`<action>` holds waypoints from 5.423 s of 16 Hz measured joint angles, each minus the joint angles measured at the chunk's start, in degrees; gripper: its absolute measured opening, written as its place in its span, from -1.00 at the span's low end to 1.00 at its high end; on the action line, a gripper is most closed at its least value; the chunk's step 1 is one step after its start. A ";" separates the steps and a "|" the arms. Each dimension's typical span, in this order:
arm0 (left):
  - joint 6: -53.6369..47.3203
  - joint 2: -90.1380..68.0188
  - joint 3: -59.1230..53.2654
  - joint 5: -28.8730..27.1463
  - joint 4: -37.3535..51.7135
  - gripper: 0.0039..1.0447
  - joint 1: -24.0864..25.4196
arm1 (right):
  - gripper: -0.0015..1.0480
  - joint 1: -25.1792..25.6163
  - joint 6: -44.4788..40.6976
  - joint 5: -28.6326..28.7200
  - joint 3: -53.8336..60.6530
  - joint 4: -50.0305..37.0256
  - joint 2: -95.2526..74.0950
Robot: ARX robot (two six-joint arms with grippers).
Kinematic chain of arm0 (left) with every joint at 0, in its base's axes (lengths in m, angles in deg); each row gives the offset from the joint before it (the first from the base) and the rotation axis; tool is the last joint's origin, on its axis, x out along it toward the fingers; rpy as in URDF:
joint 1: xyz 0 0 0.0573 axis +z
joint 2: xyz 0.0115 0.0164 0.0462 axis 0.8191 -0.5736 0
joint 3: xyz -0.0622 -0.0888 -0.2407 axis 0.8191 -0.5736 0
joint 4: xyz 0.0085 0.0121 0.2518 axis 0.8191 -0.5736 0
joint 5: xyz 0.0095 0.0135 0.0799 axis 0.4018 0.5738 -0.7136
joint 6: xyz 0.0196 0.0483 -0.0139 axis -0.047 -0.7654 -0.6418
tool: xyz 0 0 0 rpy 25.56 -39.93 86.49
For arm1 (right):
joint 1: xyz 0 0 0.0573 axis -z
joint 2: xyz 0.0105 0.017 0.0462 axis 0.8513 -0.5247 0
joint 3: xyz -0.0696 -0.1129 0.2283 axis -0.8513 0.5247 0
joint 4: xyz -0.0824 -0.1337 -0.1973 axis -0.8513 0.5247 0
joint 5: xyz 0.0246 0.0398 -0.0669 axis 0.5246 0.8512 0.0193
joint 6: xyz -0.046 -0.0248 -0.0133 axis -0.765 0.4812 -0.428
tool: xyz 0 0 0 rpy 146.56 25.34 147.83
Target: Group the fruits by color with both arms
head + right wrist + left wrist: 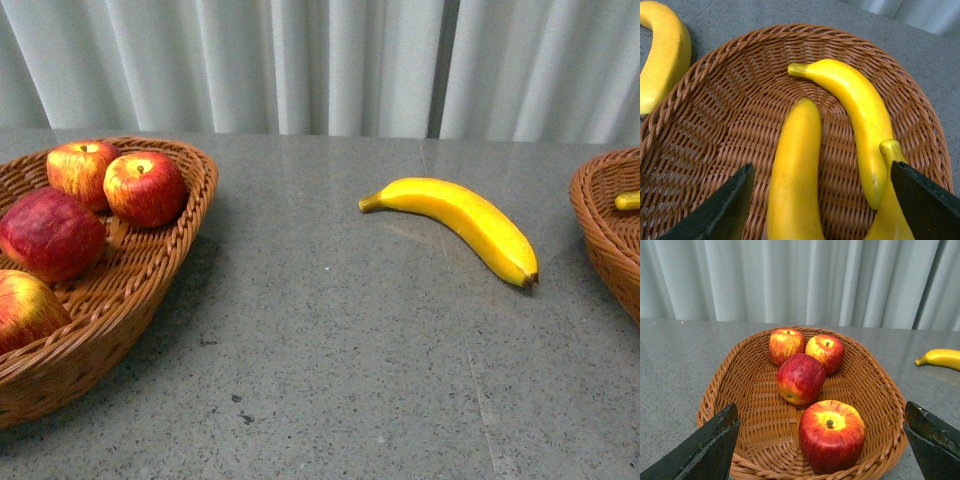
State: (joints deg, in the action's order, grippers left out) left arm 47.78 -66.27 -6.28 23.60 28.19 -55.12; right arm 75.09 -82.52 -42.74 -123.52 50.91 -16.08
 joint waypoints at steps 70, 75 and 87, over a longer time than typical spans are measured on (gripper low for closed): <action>0.00 0.00 0.00 0.00 0.00 0.88 0.00 | 0.87 -1.75 25.90 13.70 -9.49 -5.20 3.67; 0.00 0.00 0.00 0.00 0.00 0.88 0.00 | 0.84 -2.67 38.27 13.62 4.57 -11.17 20.74; 0.00 0.00 0.00 -0.02 0.00 0.88 0.00 | -0.96 -16.72 25.09 -21.92 36.35 -4.59 64.24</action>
State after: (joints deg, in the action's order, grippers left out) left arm 47.78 -66.27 -6.28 23.58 28.19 -55.12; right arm 58.37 -57.42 -64.67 -87.18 46.32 48.15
